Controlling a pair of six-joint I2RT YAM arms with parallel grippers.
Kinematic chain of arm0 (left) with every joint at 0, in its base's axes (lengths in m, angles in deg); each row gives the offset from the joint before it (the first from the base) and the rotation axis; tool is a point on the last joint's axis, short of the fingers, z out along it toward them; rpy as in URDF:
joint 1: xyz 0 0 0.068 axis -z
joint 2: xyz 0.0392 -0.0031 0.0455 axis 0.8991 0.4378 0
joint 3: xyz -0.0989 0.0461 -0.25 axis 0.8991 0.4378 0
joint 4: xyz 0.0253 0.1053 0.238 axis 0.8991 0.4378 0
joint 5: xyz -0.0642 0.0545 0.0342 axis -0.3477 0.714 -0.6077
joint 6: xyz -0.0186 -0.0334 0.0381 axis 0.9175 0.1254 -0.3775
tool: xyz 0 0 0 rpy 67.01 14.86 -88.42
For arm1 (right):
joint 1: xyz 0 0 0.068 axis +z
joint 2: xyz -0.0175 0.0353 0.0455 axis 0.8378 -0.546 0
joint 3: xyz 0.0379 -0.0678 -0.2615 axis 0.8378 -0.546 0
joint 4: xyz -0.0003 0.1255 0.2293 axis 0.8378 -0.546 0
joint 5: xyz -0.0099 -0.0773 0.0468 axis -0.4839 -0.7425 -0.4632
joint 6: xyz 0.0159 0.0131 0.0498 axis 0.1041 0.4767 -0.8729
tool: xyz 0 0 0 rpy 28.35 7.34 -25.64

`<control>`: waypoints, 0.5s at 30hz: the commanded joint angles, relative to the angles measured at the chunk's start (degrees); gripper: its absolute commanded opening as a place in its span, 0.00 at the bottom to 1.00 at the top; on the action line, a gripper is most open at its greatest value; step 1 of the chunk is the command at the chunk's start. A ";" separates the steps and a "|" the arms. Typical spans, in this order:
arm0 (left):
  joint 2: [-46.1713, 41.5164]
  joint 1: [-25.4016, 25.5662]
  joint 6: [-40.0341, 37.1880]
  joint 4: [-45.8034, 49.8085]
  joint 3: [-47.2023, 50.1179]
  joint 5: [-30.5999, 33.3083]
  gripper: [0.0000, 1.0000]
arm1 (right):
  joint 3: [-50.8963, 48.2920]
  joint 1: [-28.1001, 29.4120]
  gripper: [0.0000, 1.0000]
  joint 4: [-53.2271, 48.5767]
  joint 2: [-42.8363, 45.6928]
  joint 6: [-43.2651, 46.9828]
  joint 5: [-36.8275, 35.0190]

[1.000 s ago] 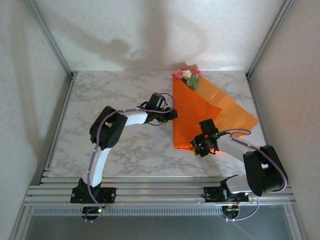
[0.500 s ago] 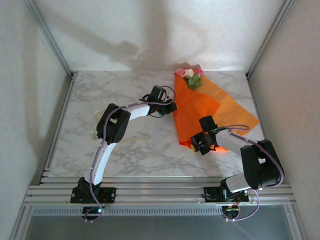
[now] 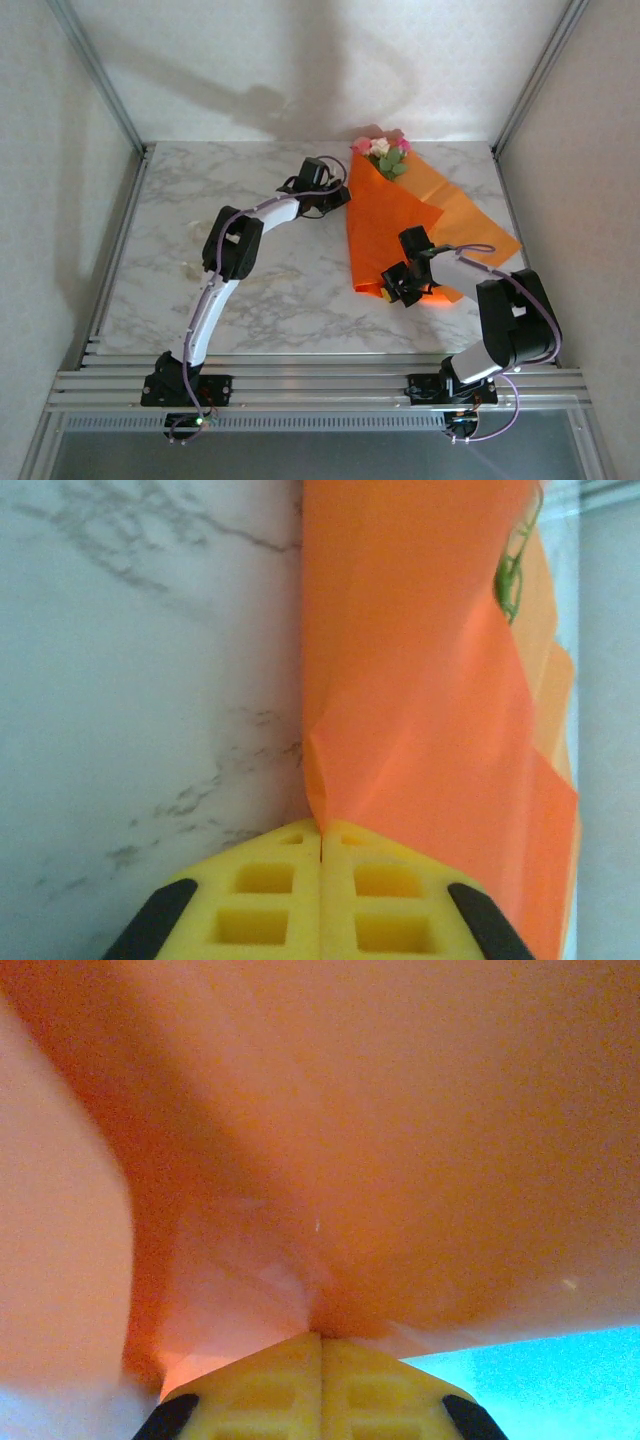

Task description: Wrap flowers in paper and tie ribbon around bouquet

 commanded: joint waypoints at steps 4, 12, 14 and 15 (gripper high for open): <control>2.51 -1.49 1.60 -1.36 -2.78 0.77 0.20 | -0.48 -0.58 0.00 -3.03 -4.08 1.92 -3.17; -0.51 -1.55 0.50 -1.22 -0.07 0.62 0.01 | 7.34 -0.39 0.17 -12.29 3.24 10.72 -5.85; -2.19 -1.58 0.26 -2.45 2.37 1.27 0.10 | 9.04 -0.35 0.28 -16.81 7.14 13.16 -7.16; -2.67 -1.58 0.23 -2.52 2.87 1.60 0.19 | 9.28 -0.42 0.33 -18.48 8.93 13.77 -7.15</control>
